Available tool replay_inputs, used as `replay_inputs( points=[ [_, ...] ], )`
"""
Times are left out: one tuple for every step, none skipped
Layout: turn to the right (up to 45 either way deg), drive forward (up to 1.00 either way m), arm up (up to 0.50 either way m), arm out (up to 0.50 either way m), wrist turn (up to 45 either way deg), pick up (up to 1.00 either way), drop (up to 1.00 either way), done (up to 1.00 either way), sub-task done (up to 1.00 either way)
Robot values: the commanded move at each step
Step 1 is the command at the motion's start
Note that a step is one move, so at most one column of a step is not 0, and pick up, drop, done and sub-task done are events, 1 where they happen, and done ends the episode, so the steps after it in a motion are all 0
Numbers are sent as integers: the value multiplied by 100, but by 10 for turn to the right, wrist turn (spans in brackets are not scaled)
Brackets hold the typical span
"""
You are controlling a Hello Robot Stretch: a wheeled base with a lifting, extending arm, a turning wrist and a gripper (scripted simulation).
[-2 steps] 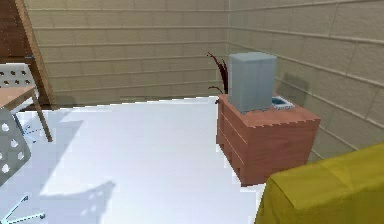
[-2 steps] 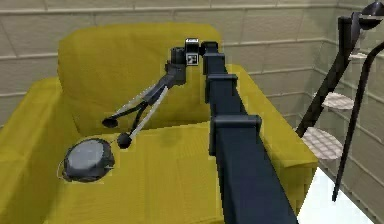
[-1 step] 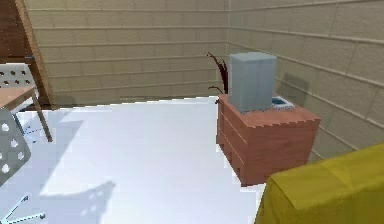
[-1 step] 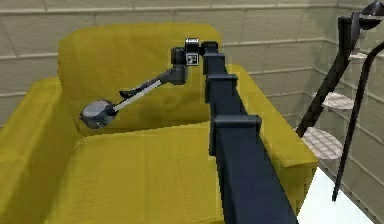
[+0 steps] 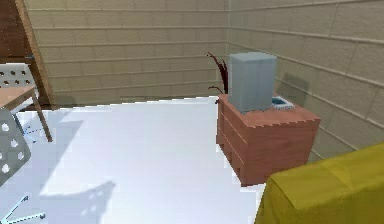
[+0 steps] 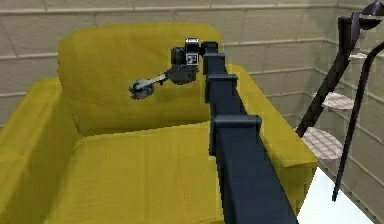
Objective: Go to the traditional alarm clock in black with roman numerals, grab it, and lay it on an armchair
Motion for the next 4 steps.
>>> replay_inputs(
  points=[
    [0, 0, 0, 0, 240, 0, 0, 0, 0],
    [0, 0, -18, 0, 0, 0, 0, 0, 0],
    [0, 0, -32, 0, 0, 0, 0, 0, 0],
    [0, 0, 0, 0, 0, 0, 100, 0, 0]
  ],
)
